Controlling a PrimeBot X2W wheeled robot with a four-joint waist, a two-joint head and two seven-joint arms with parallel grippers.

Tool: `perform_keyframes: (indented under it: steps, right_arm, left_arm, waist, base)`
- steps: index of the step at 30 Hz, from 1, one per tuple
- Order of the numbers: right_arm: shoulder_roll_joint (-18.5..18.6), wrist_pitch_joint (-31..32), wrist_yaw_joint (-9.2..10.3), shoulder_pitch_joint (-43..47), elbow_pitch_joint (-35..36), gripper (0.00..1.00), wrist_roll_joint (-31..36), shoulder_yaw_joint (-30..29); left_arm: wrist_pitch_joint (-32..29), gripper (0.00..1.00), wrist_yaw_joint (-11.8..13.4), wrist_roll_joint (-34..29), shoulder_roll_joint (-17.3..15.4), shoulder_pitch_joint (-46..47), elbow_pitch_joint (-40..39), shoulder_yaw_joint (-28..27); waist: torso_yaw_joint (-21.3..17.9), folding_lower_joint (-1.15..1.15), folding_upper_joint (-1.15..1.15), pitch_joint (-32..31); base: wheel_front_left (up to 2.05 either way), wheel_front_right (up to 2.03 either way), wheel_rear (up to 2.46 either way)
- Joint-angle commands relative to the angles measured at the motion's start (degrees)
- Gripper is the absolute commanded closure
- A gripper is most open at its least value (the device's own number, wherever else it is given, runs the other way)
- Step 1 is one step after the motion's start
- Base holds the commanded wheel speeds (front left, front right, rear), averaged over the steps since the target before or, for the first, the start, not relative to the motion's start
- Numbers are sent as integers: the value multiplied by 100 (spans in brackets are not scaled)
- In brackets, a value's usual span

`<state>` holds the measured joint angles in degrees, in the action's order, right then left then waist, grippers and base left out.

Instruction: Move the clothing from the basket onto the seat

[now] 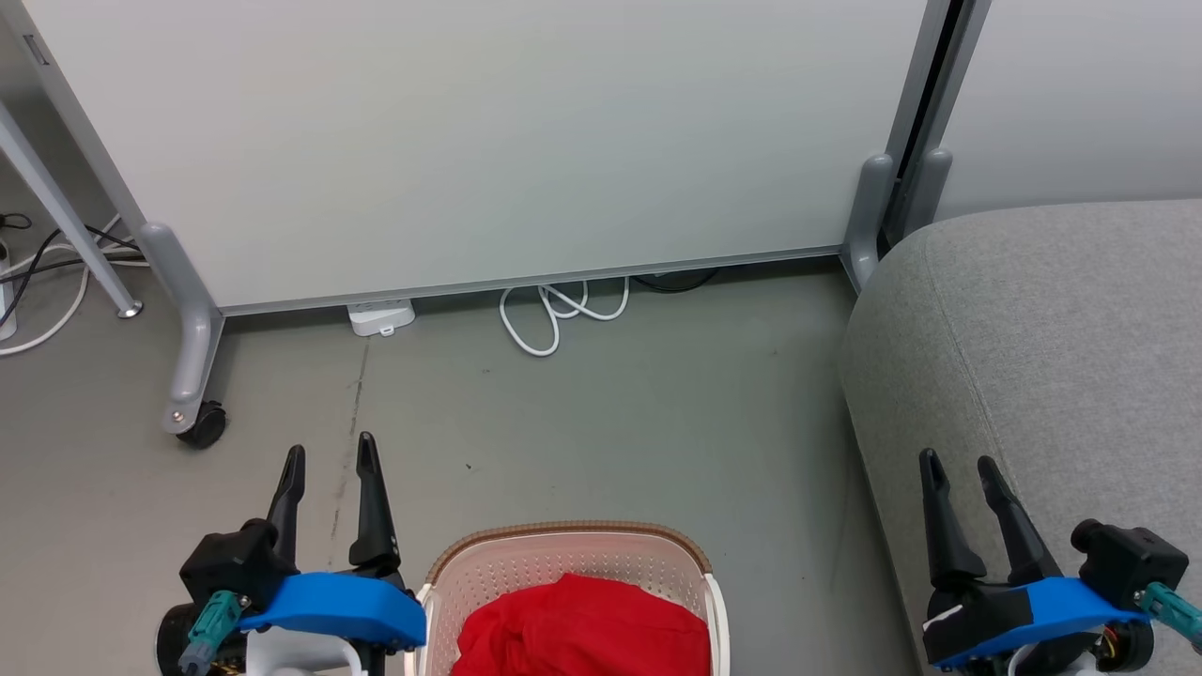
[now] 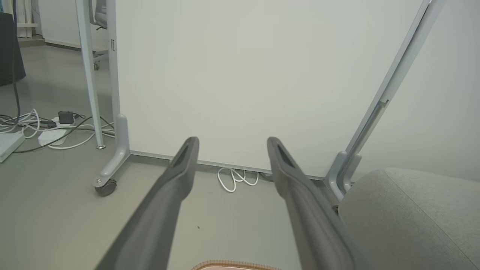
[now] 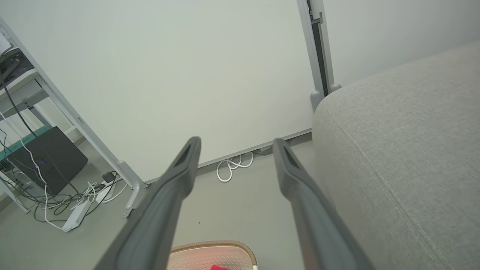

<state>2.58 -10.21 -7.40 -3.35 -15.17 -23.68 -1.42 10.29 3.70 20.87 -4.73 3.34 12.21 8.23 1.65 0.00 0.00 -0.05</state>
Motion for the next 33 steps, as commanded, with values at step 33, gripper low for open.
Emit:
perform_keyframes:
  steps: [33]
  right_arm:
    - [44, -429, -14, -29, -155, 0, 1657, 127]
  left_arm:
    - [422, 0, 134, -1632, 32, -48, 89, 191]
  waist:
    - [41, 0, 0, -29]
  base:
    - [0, 0, 0]
